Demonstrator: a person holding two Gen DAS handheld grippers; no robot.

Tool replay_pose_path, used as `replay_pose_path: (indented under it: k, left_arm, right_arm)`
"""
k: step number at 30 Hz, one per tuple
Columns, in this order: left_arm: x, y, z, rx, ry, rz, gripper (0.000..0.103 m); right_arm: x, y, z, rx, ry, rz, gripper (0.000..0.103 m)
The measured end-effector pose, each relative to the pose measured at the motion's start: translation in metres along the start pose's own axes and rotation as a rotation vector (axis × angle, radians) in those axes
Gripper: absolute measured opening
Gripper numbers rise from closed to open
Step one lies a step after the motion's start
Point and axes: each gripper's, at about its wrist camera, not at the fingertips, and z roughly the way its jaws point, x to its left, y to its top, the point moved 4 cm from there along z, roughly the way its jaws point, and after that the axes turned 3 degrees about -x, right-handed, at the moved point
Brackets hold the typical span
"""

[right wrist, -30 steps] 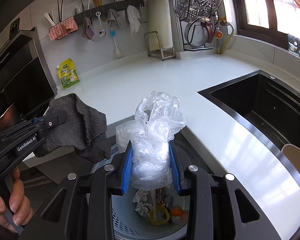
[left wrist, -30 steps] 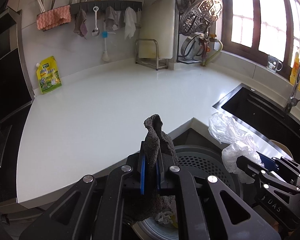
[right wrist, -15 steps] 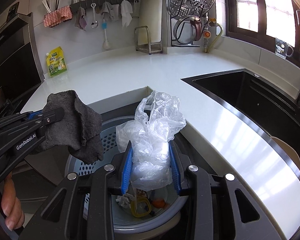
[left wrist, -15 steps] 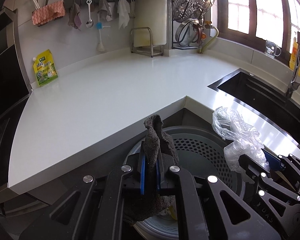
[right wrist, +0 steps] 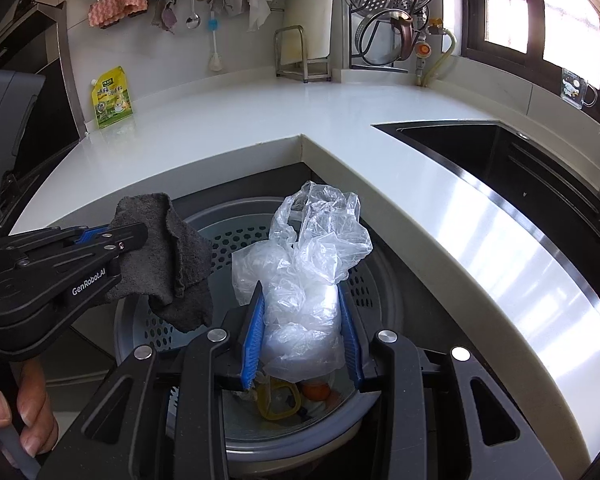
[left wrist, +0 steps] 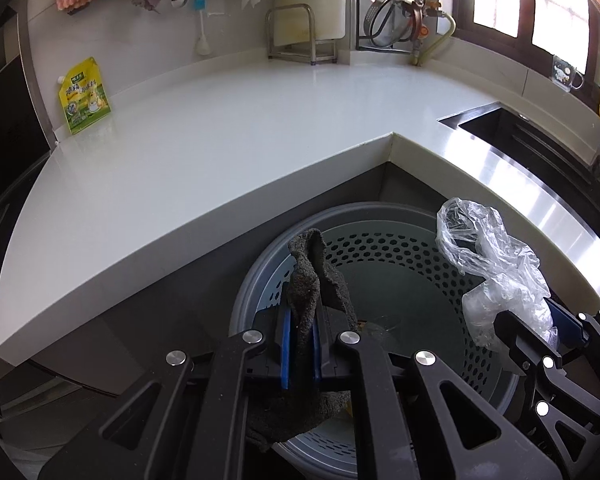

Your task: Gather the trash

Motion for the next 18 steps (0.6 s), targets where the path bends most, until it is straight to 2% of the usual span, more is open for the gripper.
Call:
replay_pose_path:
  k: [9,12,15,16,17,18]
  left_arm:
    - [0.004,-0.005,0.011,0.05,-0.01,-0.021,0.013]
    - [0.005,-0.006,0.011,0.055,-0.01,-0.027,0.017]
    - [0.008,-0.007,0.009,0.046,0.0,-0.034,0.043]
    - [0.01,-0.006,0.007,0.035,0.007,-0.038,0.056]
    - [0.011,-0.006,0.004,0.023,0.014,-0.04,0.061]
    - [0.012,-0.005,0.003,0.016,0.018,-0.04,0.061]
  right_arm:
    - [0.002,-0.006,0.008,0.039,0.022,0.009,0.034]
    - [0.001,-0.005,0.007,0.029,0.015,0.01,0.049]
    - [-0.001,-0.002,0.002,0.004,-0.007,0.01,0.067]
    - [-0.001,-0.002,0.001,0.002,-0.013,0.008,0.068]
    - [-0.002,-0.001,0.001,0.003,-0.018,0.007,0.069]
    - [-0.002,-0.001,0.001,0.006,-0.02,0.009,0.069]
